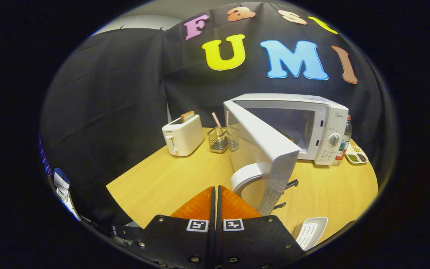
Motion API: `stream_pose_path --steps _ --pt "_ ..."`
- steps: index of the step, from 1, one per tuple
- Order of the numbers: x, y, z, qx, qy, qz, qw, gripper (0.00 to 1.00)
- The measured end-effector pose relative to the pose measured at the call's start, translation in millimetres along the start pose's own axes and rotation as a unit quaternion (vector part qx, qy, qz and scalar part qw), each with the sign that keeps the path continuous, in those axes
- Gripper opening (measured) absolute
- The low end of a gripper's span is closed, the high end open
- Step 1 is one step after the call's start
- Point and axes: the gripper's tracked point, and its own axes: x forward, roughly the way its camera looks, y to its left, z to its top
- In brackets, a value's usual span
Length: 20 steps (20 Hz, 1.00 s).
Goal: Open the microwave, put the food inside, and close the microwave door.
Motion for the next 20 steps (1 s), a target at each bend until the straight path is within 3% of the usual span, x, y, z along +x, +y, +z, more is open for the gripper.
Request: stream_pose_path --steps 6,20 --pt "9 -63 14 0.017 0.005 -0.046 0.999 0.01" --pt "62 -170 46 0.055 0.011 -0.108 0.993 0.01"
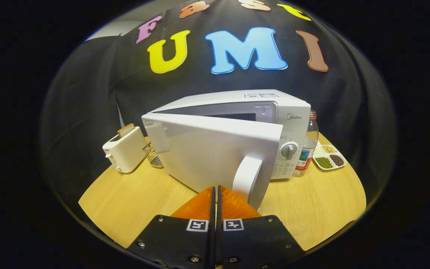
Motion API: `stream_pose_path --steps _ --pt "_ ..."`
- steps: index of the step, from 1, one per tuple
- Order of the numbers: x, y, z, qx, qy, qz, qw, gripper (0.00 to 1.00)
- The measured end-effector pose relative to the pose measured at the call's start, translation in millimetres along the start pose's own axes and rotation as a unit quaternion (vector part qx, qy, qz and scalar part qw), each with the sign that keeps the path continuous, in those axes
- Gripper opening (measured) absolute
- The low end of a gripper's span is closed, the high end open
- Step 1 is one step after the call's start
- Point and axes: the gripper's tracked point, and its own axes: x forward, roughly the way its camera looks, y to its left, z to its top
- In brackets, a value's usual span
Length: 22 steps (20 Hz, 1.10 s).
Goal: Open the microwave, put the food inside, and close the microwave door.
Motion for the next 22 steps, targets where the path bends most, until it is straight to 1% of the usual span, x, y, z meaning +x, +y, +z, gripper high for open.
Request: stream_pose_path --steps 5,16,17,18,21,22 --pt "27 -25 17 0.009 -0.005 -0.013 1.0 0.01" --pt "83 -44 48 0.027 -0.021 -0.02 0.999 0.01" --pt "88 -39 53 0.036 -0.023 -0.006 0.999 0.01" --pt "90 -40 53 0.035 -0.022 -0.013 0.999 0.0" --pt "94 -44 53 -0.005 -0.036 -0.019 0.999 0.0" --pt "96 -45 55 -0.002 -0.042 -0.021 0.999 0.0"
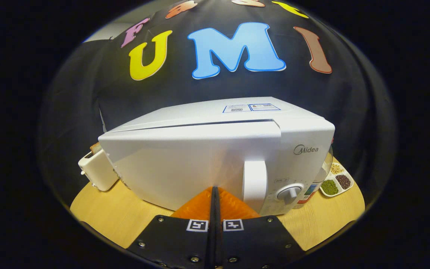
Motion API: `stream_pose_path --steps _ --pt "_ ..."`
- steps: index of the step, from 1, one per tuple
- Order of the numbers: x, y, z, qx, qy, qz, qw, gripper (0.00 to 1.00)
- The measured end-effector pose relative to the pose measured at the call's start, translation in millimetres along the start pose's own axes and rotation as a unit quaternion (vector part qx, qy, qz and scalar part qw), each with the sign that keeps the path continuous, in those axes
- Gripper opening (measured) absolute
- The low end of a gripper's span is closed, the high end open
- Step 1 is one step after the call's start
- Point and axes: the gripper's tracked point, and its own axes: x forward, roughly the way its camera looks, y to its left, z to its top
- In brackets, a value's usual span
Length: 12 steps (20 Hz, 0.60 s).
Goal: Open the microwave, put the food inside, and close the microwave door.
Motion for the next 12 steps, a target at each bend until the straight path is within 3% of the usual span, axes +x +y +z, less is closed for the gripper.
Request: stream_pose_path --steps 2,3,6,12 --pt "13 -1 -9 0.023 0.018 0.002 1.0 0.0" --pt "-1 21 15 0.016 0.01 0.003 1.0 0.0" --pt "-17 18 21 -0.012 -0.002 -0.009 1.0 0.01" --pt "-101 25 46 -0.023 -0.063 -0.029 0.997 0.01"
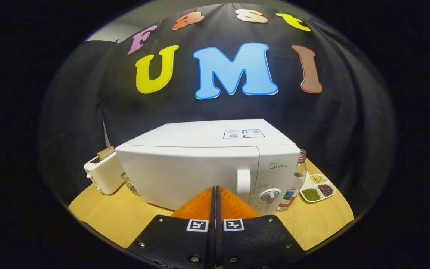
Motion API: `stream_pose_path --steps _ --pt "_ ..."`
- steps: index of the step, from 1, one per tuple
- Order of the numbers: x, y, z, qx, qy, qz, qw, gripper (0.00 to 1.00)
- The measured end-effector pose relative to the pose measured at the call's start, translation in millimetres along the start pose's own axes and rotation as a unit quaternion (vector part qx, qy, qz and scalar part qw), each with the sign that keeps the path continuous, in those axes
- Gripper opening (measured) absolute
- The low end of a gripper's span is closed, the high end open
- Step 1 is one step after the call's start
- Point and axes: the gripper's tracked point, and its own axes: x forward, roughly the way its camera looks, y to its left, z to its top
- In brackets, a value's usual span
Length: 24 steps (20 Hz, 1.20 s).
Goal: Open the microwave, put the food inside, and close the microwave door.
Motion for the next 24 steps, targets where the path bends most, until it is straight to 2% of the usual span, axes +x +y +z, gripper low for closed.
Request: stream_pose_path --steps 8,14,15,16,17,18,19,20,21,22,24 --pt "-121 13 20 0.009 -0.055 -0.046 0.997 0.01" --pt "-188 22 21 0.009 -0.098 -0.069 0.993 0.01" --pt "-188 5 7 0.009 -0.103 -0.069 0.992 0.14" --pt "-195 9 7 0.009 -0.109 -0.067 0.992 0.22" --pt "-204 14 7 0.008 -0.117 -0.065 0.991 0.44" --pt "-212 17 9 0.006 -0.125 -0.064 0.99 0.54" --pt "-220 20 7 0.005 -0.13 -0.062 0.99 0.72" --pt "-225 22 5 0.003 -0.131 -0.062 0.989 0.81" --pt "-229 24 4 0.001 -0.134 -0.064 0.989 0.95" --pt "-233 24 4 0.0 -0.137 -0.065 0.988 0.98" --pt "-240 28 3 0.002 -0.14 -0.064 0.988 0.98"
